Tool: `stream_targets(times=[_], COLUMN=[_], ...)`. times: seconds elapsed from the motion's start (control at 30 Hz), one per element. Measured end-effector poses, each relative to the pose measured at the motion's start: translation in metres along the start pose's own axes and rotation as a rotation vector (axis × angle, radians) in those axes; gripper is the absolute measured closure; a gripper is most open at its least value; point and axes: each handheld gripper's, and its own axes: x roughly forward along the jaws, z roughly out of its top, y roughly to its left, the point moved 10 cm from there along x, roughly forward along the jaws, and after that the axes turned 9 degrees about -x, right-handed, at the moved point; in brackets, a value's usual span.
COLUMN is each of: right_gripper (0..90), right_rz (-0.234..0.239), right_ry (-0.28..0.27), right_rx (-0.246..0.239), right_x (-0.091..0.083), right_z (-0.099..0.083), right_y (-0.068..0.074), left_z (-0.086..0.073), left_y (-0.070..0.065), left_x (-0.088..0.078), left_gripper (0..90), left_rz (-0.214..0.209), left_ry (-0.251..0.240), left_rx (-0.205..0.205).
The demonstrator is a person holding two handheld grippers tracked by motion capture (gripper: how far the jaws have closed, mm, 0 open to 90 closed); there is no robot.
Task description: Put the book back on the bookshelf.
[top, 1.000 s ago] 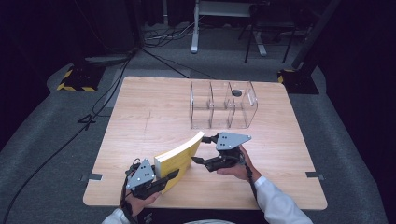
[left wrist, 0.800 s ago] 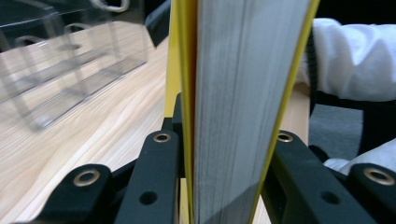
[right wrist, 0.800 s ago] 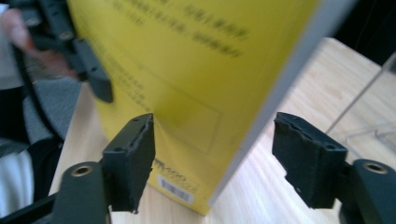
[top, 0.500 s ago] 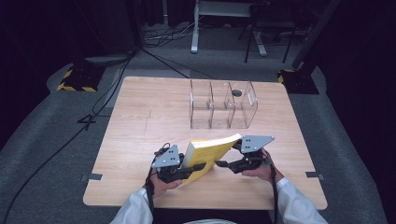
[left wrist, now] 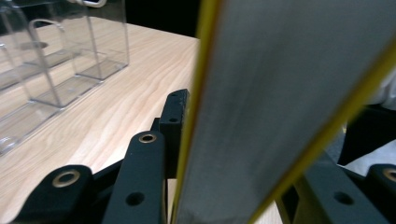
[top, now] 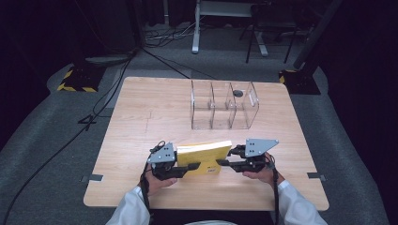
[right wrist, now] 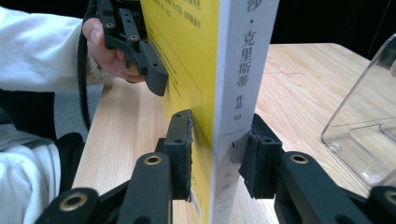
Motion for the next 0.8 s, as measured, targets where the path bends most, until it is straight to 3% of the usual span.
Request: stream_targets(times=[0.13,0.23,0.33,0.43,0.53,0.67,0.8], right_gripper=[71.3,71.7,72.9,75.4,76.3,75.6,69.6], right_rz=[0.01,0.016,0.023,0.037,0.055,0.093,0.084], right_ry=[-0.014,-0.016,-0.018,-0.025,-0.03,-0.048,-0.033], right_rx=[0.022,0.016,0.012,0.015,0.013,0.035,0.029], right_x=[0.002,0.003,0.001,0.0,0.0,0.002,0.012], right_z=[0.0,0.0,0.0,0.0,0.0,0.0,-0.004], right_y=[-0.002,0.0,0.003,0.005,0.007,0.009,0.012], left_z=[-0.003,-0.008,-0.019,-0.028,-0.03,-0.029,-0.029], left_y=[0.009,0.012,0.017,0.025,0.029,0.031,0.033], left_x=[-0.011,-0.017,-0.023,-0.031,-0.032,-0.027,-0.026], left_gripper=[59.8,57.9,55.3,57.1,56.5,55.4,57.7], left_rz=[0.03,0.047,0.111,0.149,0.159,0.171,0.173], left_ry=[-0.005,0.009,0.057,0.076,0.073,0.075,0.067], left_rx=[-0.034,-0.034,-0.014,-0.022,-0.035,-0.019,-0.025])
